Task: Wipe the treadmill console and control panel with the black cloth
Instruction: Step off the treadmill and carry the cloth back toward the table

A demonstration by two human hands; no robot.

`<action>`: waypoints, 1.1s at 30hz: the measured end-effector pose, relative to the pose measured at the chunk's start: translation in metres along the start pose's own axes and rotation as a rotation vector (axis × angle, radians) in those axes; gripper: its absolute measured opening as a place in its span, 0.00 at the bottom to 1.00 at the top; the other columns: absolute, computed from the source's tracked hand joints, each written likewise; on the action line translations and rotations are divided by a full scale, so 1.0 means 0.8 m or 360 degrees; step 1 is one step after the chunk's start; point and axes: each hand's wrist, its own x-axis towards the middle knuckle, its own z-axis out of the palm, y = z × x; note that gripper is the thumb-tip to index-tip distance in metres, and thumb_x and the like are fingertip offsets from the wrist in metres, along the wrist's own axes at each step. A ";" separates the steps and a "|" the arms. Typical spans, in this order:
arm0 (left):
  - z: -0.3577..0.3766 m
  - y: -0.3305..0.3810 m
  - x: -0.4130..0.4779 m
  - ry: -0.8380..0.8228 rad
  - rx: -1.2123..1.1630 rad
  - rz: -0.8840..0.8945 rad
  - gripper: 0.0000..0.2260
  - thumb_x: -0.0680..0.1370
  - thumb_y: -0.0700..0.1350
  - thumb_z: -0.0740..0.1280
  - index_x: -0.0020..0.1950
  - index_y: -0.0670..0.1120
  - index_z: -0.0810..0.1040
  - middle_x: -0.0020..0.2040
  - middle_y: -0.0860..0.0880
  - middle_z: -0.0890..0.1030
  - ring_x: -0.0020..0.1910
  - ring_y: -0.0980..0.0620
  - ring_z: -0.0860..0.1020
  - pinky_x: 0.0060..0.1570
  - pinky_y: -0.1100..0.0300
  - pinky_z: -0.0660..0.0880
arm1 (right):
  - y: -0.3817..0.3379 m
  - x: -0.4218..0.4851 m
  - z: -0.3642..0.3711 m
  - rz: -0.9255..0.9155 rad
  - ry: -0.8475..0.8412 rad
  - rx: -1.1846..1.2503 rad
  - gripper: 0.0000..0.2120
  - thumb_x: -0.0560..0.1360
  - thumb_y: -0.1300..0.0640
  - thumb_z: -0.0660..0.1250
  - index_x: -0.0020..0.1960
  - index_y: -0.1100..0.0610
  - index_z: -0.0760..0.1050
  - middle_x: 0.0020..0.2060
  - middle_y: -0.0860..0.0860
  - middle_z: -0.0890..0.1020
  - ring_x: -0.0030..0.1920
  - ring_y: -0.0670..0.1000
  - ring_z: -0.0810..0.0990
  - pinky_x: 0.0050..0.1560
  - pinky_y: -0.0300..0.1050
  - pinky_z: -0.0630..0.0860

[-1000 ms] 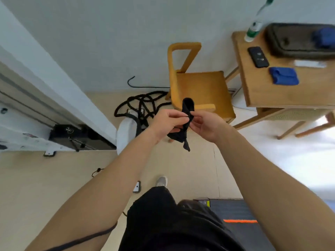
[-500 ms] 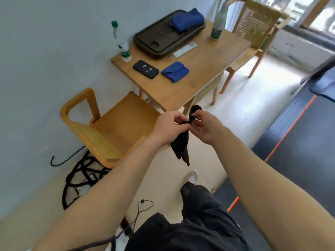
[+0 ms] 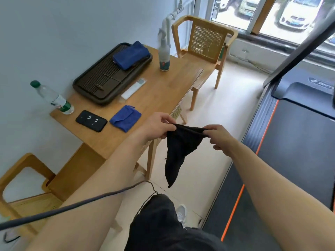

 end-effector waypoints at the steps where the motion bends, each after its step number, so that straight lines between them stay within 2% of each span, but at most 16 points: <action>1: -0.005 0.009 0.018 0.0027 -0.0020 -0.0005 0.02 0.78 0.40 0.69 0.49 0.45 0.82 0.44 0.46 0.81 0.44 0.49 0.79 0.41 0.59 0.77 | -0.014 0.015 -0.015 -0.0004 -0.0097 -0.0017 0.09 0.75 0.60 0.65 0.41 0.53 0.82 0.30 0.47 0.68 0.30 0.49 0.59 0.29 0.42 0.54; 3: -0.016 0.025 0.057 0.0106 -0.0058 -0.0022 0.03 0.79 0.41 0.69 0.48 0.47 0.81 0.45 0.47 0.80 0.45 0.50 0.78 0.41 0.59 0.76 | -0.045 0.049 -0.041 0.0030 -0.0272 0.0080 0.07 0.77 0.57 0.66 0.40 0.54 0.78 0.28 0.48 0.64 0.28 0.48 0.58 0.29 0.42 0.53; 4: -0.024 0.031 0.077 0.0136 -0.0083 -0.0043 0.03 0.79 0.41 0.68 0.48 0.48 0.81 0.45 0.47 0.80 0.46 0.50 0.78 0.42 0.59 0.76 | -0.062 0.067 -0.052 0.0052 -0.0319 0.0144 0.07 0.78 0.57 0.66 0.42 0.55 0.76 0.28 0.49 0.64 0.28 0.49 0.59 0.29 0.42 0.55; 7: -0.054 0.042 0.134 0.0159 -0.0160 -0.0124 0.03 0.79 0.43 0.67 0.49 0.49 0.81 0.47 0.49 0.81 0.48 0.51 0.78 0.44 0.57 0.75 | -0.117 0.123 -0.071 0.0068 -0.0365 0.0196 0.09 0.79 0.54 0.67 0.53 0.59 0.80 0.31 0.56 0.78 0.27 0.51 0.69 0.27 0.40 0.65; 10: -0.093 0.037 0.186 0.0187 -0.0170 -0.0209 0.05 0.79 0.45 0.67 0.49 0.51 0.83 0.46 0.49 0.82 0.45 0.51 0.78 0.38 0.58 0.70 | -0.178 0.183 -0.068 0.0039 -0.0413 0.0146 0.11 0.80 0.54 0.67 0.56 0.61 0.79 0.30 0.56 0.79 0.25 0.50 0.68 0.25 0.39 0.64; 12: -0.123 0.037 0.210 0.0262 -0.0242 -0.0250 0.05 0.79 0.44 0.67 0.49 0.50 0.82 0.43 0.50 0.81 0.41 0.51 0.76 0.35 0.60 0.67 | -0.226 0.219 -0.057 0.0012 -0.0444 0.0092 0.10 0.80 0.55 0.68 0.55 0.62 0.77 0.31 0.57 0.81 0.25 0.50 0.71 0.26 0.40 0.68; 14: -0.154 0.038 0.224 0.0452 -0.0297 -0.0254 0.04 0.79 0.43 0.67 0.49 0.49 0.82 0.40 0.50 0.78 0.38 0.53 0.73 0.32 0.62 0.66 | -0.274 0.248 -0.039 -0.0057 -0.0531 -0.0012 0.09 0.80 0.55 0.68 0.55 0.59 0.79 0.36 0.57 0.85 0.31 0.52 0.79 0.33 0.44 0.77; 16: -0.186 0.041 0.230 0.0719 -0.0357 -0.0202 0.03 0.79 0.43 0.69 0.50 0.47 0.82 0.38 0.50 0.77 0.36 0.53 0.72 0.31 0.63 0.66 | -0.322 0.272 -0.018 -0.0211 -0.0624 -0.0118 0.06 0.79 0.55 0.69 0.53 0.56 0.80 0.40 0.55 0.86 0.37 0.52 0.83 0.40 0.47 0.81; 18: -0.211 0.040 0.226 0.0949 -0.0461 -0.0131 0.02 0.78 0.42 0.70 0.49 0.47 0.81 0.35 0.52 0.77 0.33 0.54 0.73 0.33 0.62 0.68 | -0.358 0.291 0.001 -0.0370 -0.0665 -0.0157 0.05 0.78 0.58 0.69 0.53 0.57 0.81 0.40 0.54 0.85 0.38 0.52 0.83 0.39 0.47 0.82; 20: -0.221 0.034 0.216 0.1056 -0.0498 -0.0108 0.03 0.78 0.40 0.70 0.45 0.47 0.80 0.34 0.51 0.79 0.31 0.55 0.75 0.32 0.60 0.69 | -0.378 0.304 0.019 -0.0500 -0.0727 -0.0207 0.03 0.77 0.61 0.69 0.51 0.58 0.80 0.38 0.53 0.83 0.38 0.51 0.81 0.36 0.45 0.81; 21: -0.220 0.031 0.210 0.1061 -0.0522 -0.0122 0.05 0.78 0.39 0.68 0.44 0.47 0.78 0.38 0.50 0.81 0.30 0.54 0.78 0.30 0.60 0.70 | -0.382 0.310 0.025 -0.0542 -0.0785 -0.0238 0.02 0.77 0.62 0.69 0.48 0.57 0.80 0.37 0.52 0.82 0.37 0.50 0.80 0.36 0.45 0.80; 23: -0.209 0.018 0.204 0.1008 -0.0656 -0.0205 0.08 0.80 0.37 0.65 0.43 0.47 0.74 0.53 0.50 0.84 0.36 0.48 0.85 0.28 0.59 0.73 | -0.377 0.327 0.034 -0.0570 -0.0895 -0.0341 0.07 0.77 0.64 0.68 0.43 0.55 0.78 0.36 0.52 0.82 0.37 0.50 0.80 0.36 0.46 0.81; 26: -0.167 -0.014 0.215 0.0921 -0.0830 -0.0359 0.09 0.81 0.36 0.63 0.43 0.46 0.73 0.62 0.51 0.81 0.49 0.44 0.85 0.41 0.51 0.80 | -0.339 0.359 0.041 -0.0503 -0.1055 -0.0539 0.07 0.76 0.66 0.66 0.46 0.56 0.78 0.39 0.54 0.81 0.38 0.49 0.81 0.38 0.46 0.83; 29: -0.115 -0.052 0.244 0.0887 -0.0741 -0.0619 0.09 0.79 0.38 0.67 0.41 0.49 0.75 0.59 0.43 0.82 0.49 0.46 0.81 0.47 0.55 0.77 | -0.284 0.399 0.046 -0.0289 -0.1122 -0.0680 0.09 0.77 0.65 0.64 0.50 0.54 0.79 0.45 0.54 0.81 0.41 0.50 0.81 0.42 0.49 0.82; 31: -0.083 -0.073 0.263 0.0835 -0.0651 -0.0790 0.07 0.77 0.40 0.70 0.41 0.50 0.77 0.50 0.44 0.83 0.45 0.48 0.80 0.45 0.56 0.74 | -0.249 0.424 0.046 -0.0132 -0.1178 -0.0851 0.12 0.77 0.65 0.64 0.54 0.52 0.78 0.48 0.54 0.81 0.45 0.51 0.81 0.43 0.48 0.82; 33: -0.063 -0.091 0.280 0.0871 -0.0702 -0.0917 0.05 0.78 0.40 0.70 0.43 0.49 0.77 0.44 0.47 0.81 0.41 0.48 0.81 0.41 0.54 0.75 | -0.229 0.447 0.049 -0.0139 -0.1279 -0.1077 0.17 0.74 0.67 0.65 0.59 0.52 0.78 0.53 0.55 0.81 0.47 0.52 0.80 0.42 0.44 0.81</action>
